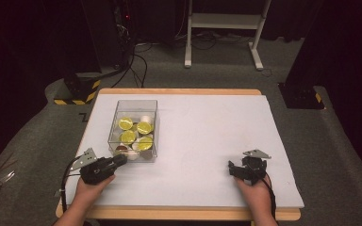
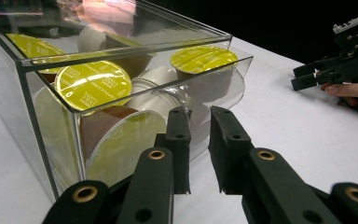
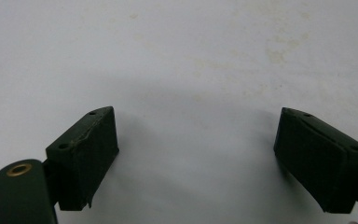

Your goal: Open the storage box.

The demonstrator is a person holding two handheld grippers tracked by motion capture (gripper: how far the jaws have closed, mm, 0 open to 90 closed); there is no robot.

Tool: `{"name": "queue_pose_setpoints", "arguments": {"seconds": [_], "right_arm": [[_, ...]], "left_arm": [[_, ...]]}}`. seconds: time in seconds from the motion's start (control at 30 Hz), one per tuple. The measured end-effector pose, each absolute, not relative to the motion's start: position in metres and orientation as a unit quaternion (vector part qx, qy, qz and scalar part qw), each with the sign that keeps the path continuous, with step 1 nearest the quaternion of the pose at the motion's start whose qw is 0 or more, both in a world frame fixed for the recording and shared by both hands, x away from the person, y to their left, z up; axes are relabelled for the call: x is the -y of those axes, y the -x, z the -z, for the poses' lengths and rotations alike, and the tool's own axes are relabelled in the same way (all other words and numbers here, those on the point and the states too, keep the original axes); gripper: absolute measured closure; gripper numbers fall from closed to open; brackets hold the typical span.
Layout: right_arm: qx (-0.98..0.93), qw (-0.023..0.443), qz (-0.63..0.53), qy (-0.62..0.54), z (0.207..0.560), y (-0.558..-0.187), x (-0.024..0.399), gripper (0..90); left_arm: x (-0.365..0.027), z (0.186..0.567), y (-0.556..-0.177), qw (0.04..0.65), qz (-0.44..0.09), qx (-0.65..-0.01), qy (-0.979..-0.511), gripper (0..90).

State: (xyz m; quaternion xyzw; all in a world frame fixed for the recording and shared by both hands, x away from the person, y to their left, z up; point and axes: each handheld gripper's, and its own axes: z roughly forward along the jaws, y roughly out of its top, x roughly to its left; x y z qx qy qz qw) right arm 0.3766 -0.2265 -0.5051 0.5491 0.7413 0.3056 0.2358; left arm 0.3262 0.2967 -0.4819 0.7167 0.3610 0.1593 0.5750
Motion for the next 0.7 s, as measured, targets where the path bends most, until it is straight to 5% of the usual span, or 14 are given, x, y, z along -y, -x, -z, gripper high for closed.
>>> {"name": "queue_pose_setpoints", "arguments": {"seconds": [0.7], "right_arm": [[-0.741,0.236,-0.306,-0.549,0.505,-0.377,0.226,13.4]], "left_arm": [[-0.300,0.482,-0.312,0.577,-0.153,-0.350,-0.722,80.3]]}}
